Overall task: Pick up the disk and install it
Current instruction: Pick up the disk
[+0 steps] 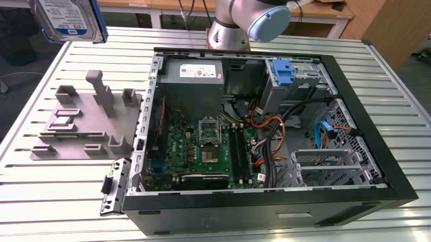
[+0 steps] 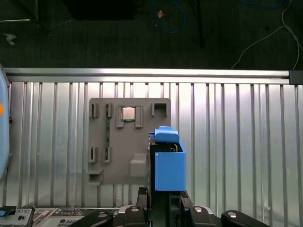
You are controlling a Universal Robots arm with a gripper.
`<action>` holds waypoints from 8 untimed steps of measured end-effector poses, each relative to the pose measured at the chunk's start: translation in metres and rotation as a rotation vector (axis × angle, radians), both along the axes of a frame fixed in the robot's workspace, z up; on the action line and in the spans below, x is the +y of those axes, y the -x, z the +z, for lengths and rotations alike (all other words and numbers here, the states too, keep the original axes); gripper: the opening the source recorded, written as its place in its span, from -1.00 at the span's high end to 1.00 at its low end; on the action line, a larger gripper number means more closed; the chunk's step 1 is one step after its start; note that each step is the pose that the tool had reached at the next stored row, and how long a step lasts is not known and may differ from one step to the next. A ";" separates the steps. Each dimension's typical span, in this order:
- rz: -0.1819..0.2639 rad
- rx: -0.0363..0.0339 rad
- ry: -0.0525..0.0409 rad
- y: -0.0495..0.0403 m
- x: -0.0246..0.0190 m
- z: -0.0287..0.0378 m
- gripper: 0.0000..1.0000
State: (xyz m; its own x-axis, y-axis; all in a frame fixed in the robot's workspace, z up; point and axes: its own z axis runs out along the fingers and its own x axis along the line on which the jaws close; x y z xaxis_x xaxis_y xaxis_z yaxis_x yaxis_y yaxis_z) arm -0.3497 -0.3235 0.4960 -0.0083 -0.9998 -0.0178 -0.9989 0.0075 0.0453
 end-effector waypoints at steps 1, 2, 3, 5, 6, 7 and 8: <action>0.000 0.0000 -0.0001 -0.0014 0.0000 0.0000 0.30; 0.000 0.0000 -0.0001 -0.0028 0.0000 0.0000 0.30; 0.000 0.0000 -0.0001 -0.0041 0.0000 0.0000 0.30; 0.000 -0.0001 -0.0001 -0.0068 0.0000 -0.0001 0.30; 0.000 0.0000 0.0000 -0.0081 0.0000 0.0000 0.30; 0.000 0.0000 0.0000 -0.0092 0.0000 0.0000 0.30; 0.000 0.0000 0.0000 -0.0102 0.0000 0.0000 0.30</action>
